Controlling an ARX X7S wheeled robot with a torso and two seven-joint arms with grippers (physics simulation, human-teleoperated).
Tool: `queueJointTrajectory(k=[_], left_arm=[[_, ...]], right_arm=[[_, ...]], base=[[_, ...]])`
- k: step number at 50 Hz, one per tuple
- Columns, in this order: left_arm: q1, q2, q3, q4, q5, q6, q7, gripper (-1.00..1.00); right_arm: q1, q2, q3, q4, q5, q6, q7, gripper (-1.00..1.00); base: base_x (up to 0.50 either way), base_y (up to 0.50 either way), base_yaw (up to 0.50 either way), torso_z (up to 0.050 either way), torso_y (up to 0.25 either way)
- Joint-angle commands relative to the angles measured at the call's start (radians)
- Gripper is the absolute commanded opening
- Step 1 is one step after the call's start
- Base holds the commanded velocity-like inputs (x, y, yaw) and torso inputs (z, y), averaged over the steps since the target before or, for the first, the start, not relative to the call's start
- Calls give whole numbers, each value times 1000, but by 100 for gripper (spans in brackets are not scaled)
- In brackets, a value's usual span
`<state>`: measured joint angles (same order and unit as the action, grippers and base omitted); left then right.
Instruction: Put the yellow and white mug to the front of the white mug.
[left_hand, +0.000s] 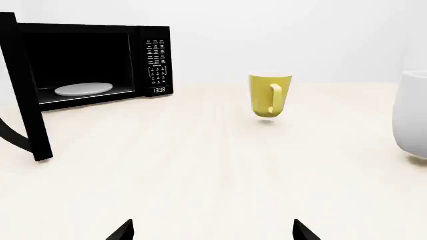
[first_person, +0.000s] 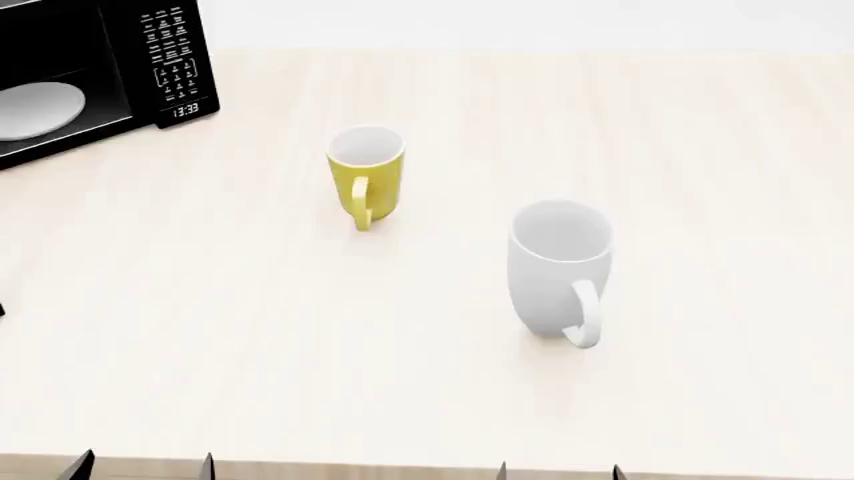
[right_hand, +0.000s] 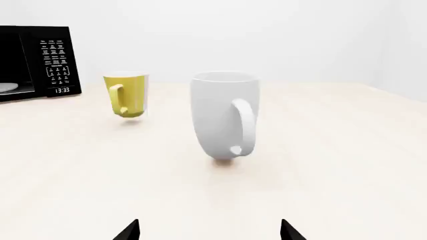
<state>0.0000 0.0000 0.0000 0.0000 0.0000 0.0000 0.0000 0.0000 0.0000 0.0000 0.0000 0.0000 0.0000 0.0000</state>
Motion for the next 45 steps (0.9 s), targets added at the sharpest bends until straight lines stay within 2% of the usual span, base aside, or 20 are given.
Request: queueJointTrajectory(k=[1,4,24,25,26,39,45], left_arm=[[-3,-16,18,-8,-15,3,-19,100],[-6,-24,28,-15,-25,3,-28,100],[-4,-66,74,-6,-65,4,-77,100],[-21,-31,30,92,-27,-175,-52,100],[-12,-36,51,0,15,-45,-80,100],[1,-75,82,31,2,-50,-92,100],[1,-86,80,45,-7,-49,-103,100]], right_arm=[[8,15,-14,24,25,-38,17,100],[18,20,-16,28,51,16,33,100],[24,61,-67,24,108,19,68,100],[-71,33,-48,-152,-50,7,85,100],[-5,22,-26,-25,59,35,34,100],[-29,55,-50,-80,92,4,81,100],[-24,51,-7,-68,201,-20,76,100]], base=[[0,0,0,0,0],[0,0,0,0,0],[0,0,0,0,0],[0,0,0,0,0],[0,0,0,0,0],[0,0,0,0,0],[67,-192,0,0,0]])
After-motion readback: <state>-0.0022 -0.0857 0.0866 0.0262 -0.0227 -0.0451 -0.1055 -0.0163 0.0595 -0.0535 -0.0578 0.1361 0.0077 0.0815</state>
